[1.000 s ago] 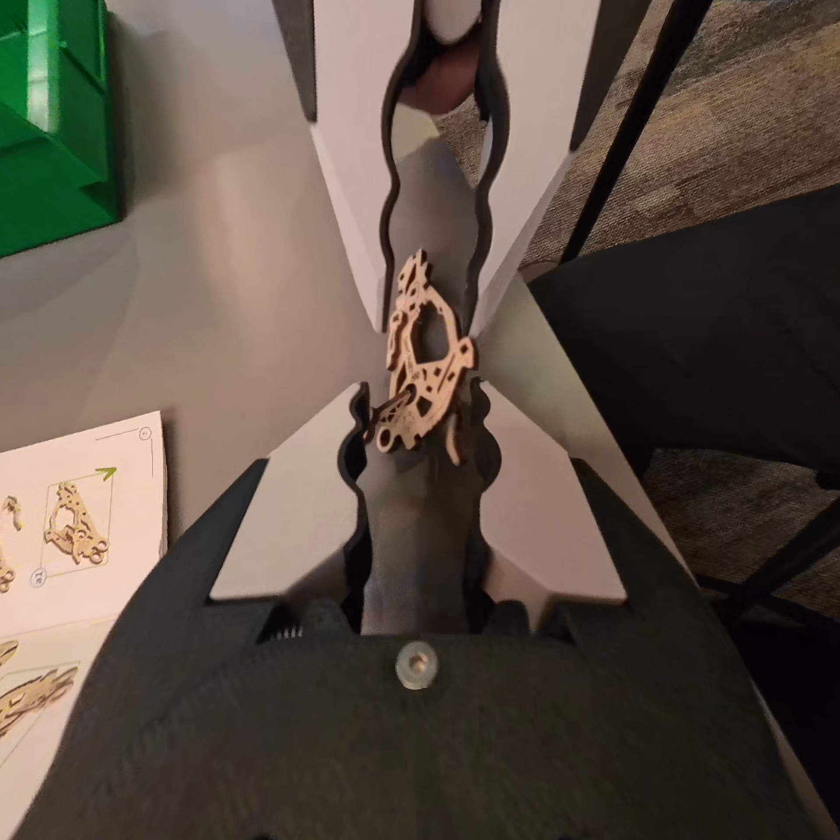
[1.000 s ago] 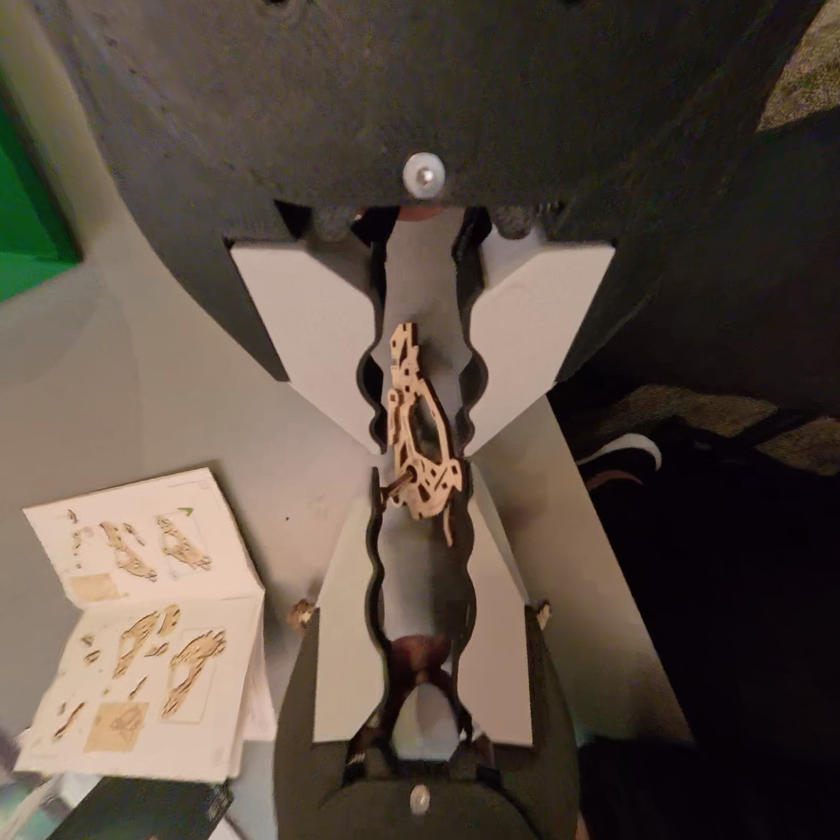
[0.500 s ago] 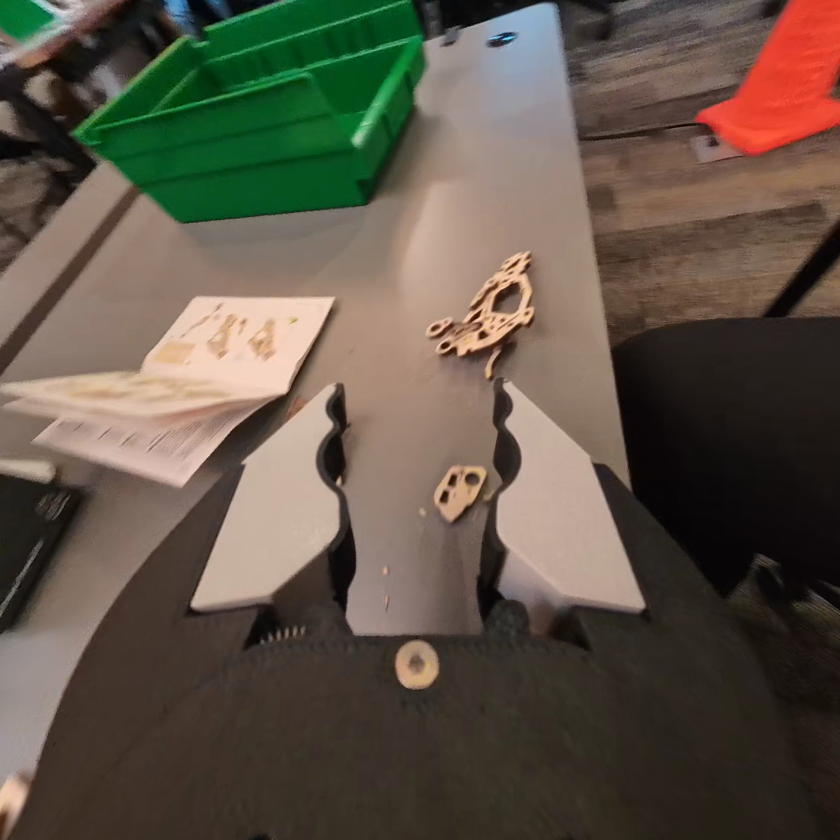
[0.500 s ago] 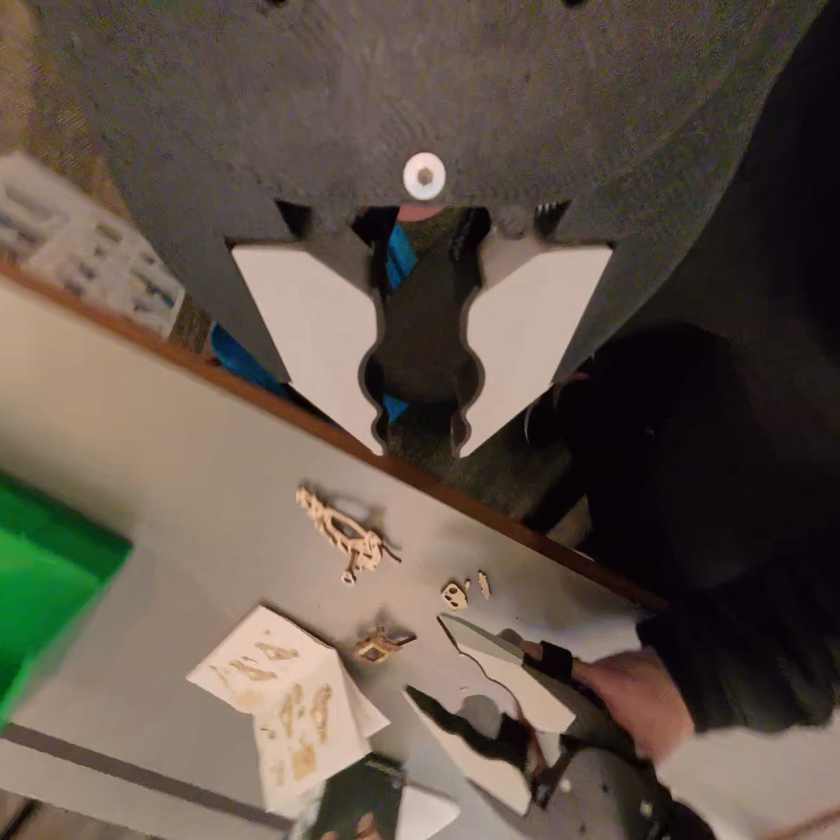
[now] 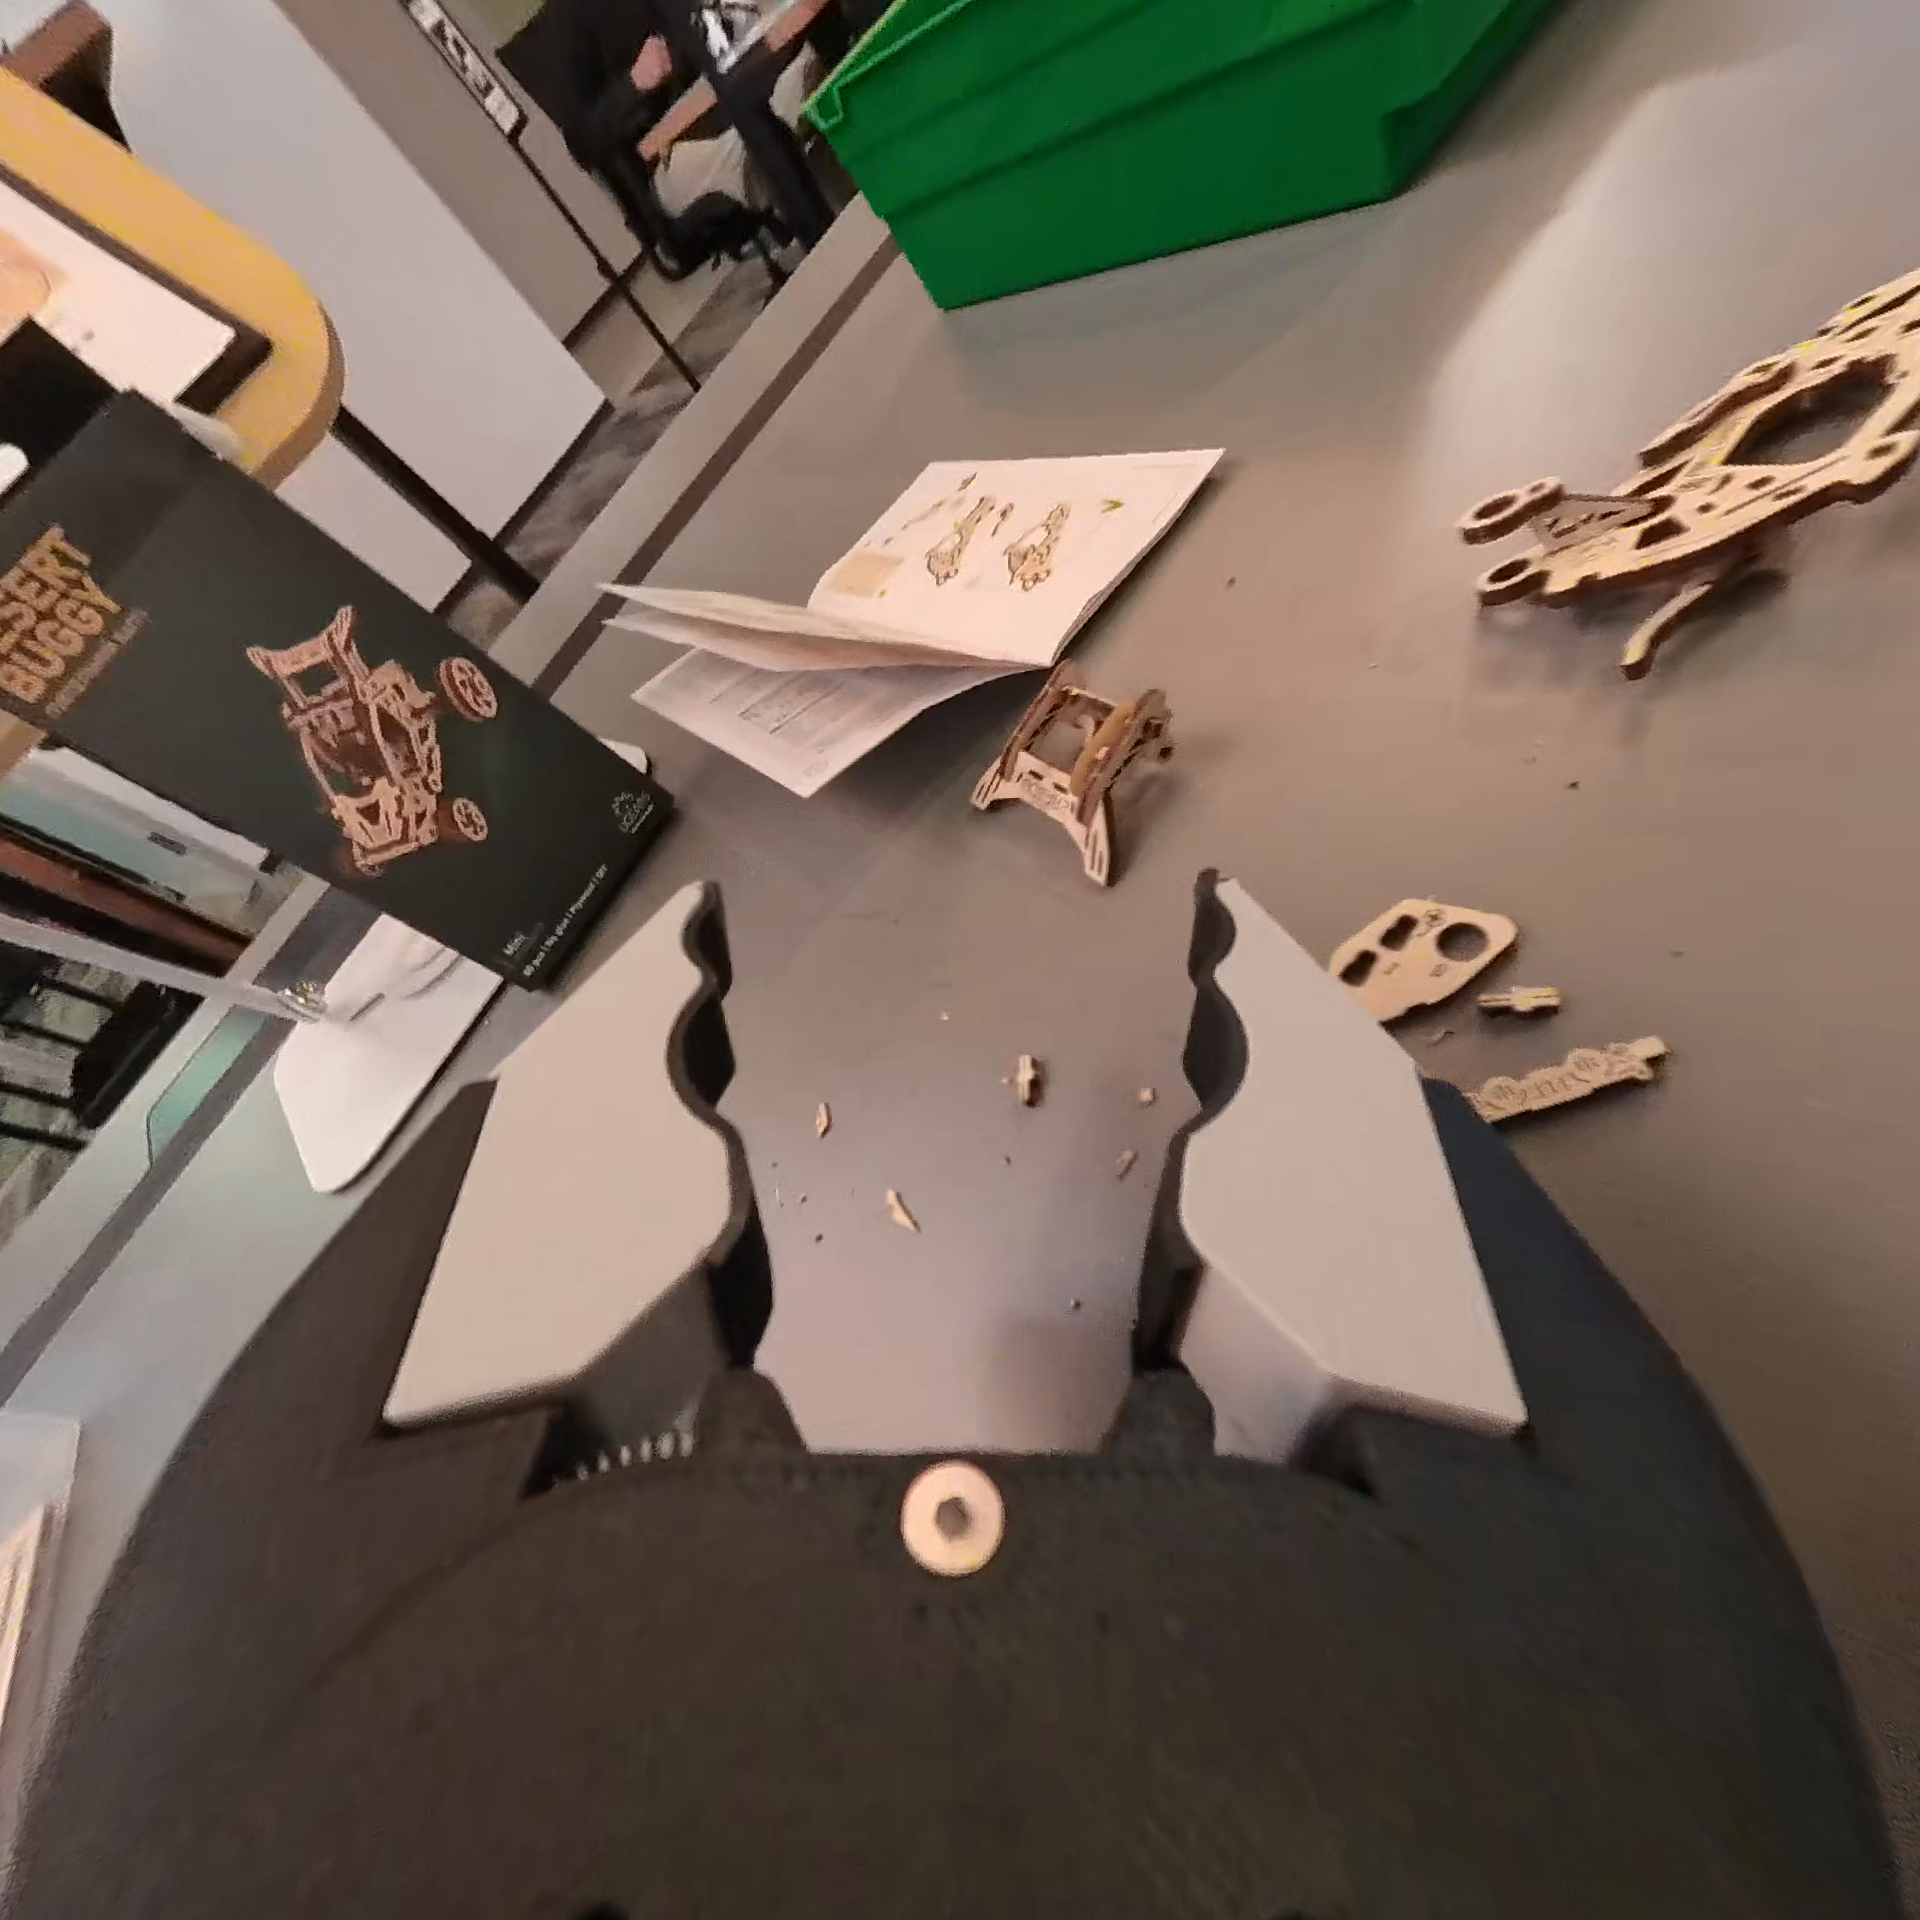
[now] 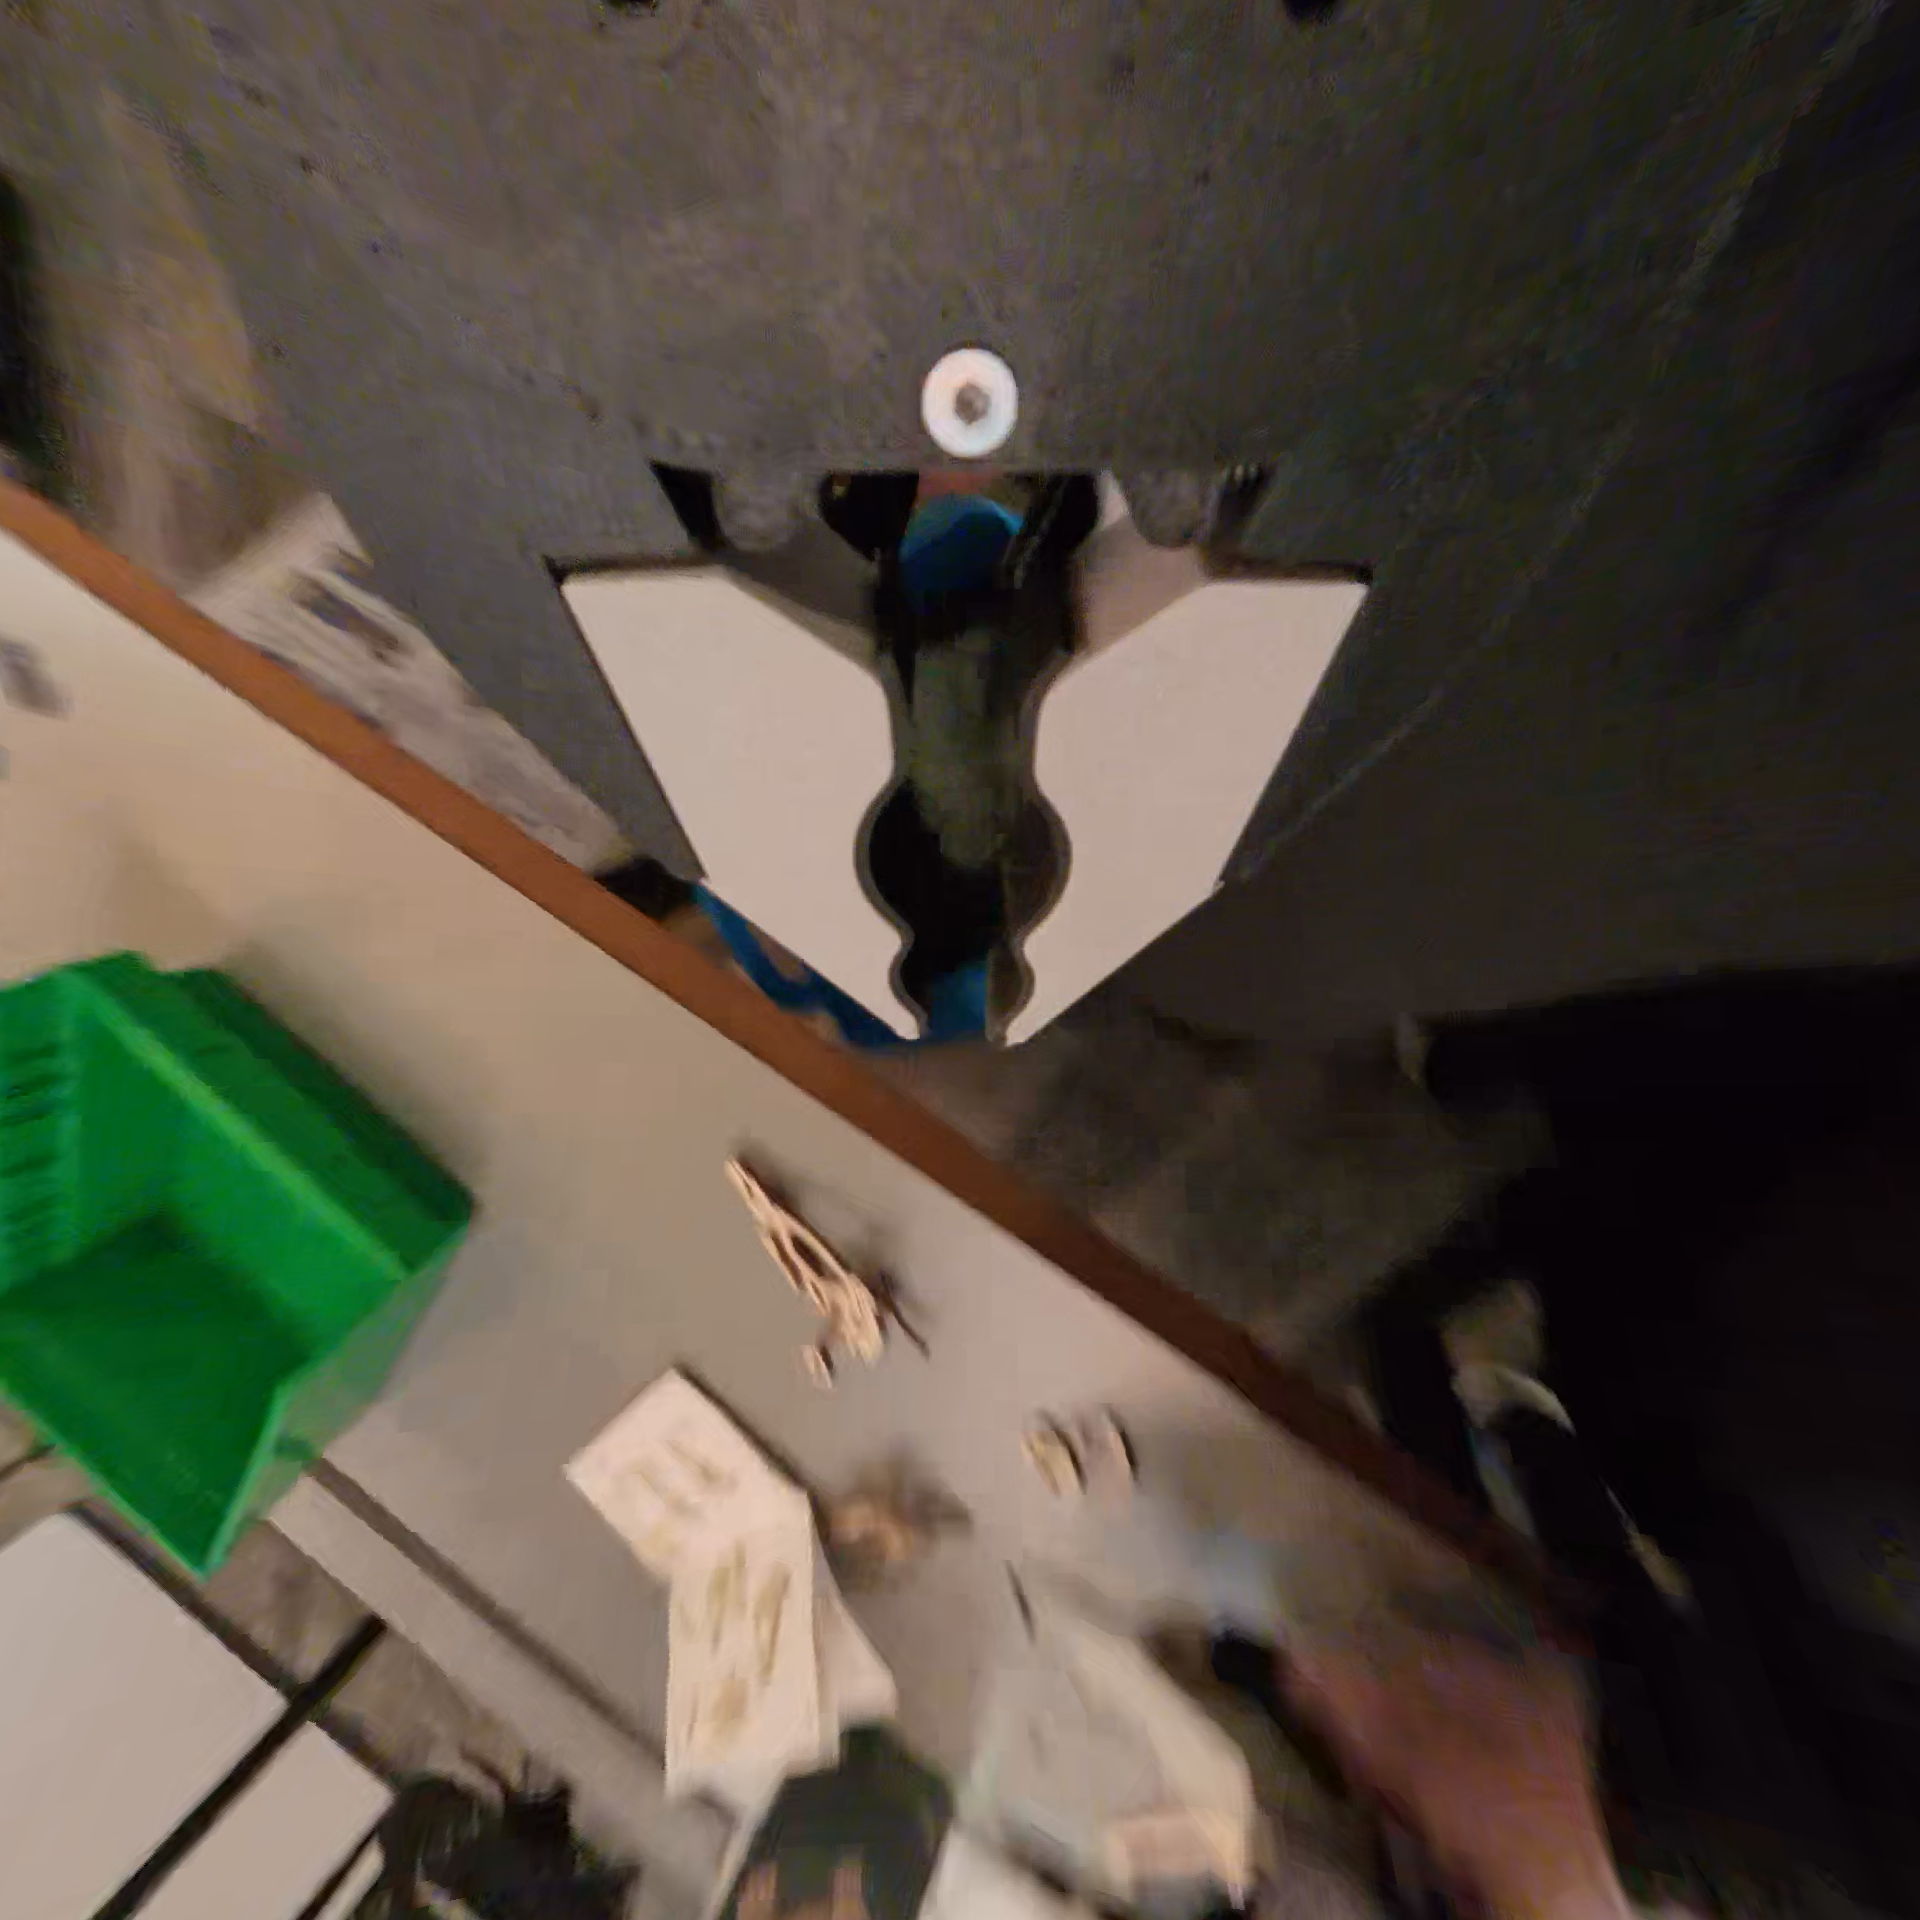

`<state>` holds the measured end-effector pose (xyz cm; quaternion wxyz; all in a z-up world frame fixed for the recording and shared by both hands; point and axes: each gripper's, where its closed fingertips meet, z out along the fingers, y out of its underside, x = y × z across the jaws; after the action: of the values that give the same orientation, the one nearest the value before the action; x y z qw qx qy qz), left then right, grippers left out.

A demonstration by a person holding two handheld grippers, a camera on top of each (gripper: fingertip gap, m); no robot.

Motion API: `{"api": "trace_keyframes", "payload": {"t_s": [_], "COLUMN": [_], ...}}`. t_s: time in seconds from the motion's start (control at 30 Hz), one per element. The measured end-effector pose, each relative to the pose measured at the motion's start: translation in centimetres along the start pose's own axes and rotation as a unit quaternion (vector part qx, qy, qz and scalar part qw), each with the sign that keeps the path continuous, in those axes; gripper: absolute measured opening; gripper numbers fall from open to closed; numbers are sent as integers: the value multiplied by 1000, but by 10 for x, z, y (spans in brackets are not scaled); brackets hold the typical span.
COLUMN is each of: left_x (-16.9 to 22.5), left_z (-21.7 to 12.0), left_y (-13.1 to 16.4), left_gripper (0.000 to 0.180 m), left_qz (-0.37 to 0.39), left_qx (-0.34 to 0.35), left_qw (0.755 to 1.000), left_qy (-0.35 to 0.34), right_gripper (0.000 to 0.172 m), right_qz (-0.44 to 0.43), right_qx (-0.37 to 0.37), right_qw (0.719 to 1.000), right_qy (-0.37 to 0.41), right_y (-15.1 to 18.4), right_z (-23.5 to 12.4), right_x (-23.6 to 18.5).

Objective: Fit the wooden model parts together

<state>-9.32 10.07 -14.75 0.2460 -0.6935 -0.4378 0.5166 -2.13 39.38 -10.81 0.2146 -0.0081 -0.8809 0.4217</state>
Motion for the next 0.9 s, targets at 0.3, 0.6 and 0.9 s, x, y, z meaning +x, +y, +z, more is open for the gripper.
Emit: {"api": "trace_keyframes", "payload": {"t_s": [0.3,0.6,0.9], "left_x": [-7,-21,6], "left_z": [-6,-17,-14], "left_y": [-6,-8,-5], "left_gripper": [92,91,89], "left_qz": [-5,-63,-7], "left_qx": [24,44,20], "left_qw": [999,996,1000], "left_qy": [-22,-35,6], "right_gripper": [17,23,25], "right_qz": [-35,-114,-16], "right_qx": [31,40,51], "right_qw": [998,992,999], "right_qy": [-29,25,-7], "right_y": [-27,-48,-58], "right_z": [9,-14,6], "right_x": [-37,-87,-94]}}
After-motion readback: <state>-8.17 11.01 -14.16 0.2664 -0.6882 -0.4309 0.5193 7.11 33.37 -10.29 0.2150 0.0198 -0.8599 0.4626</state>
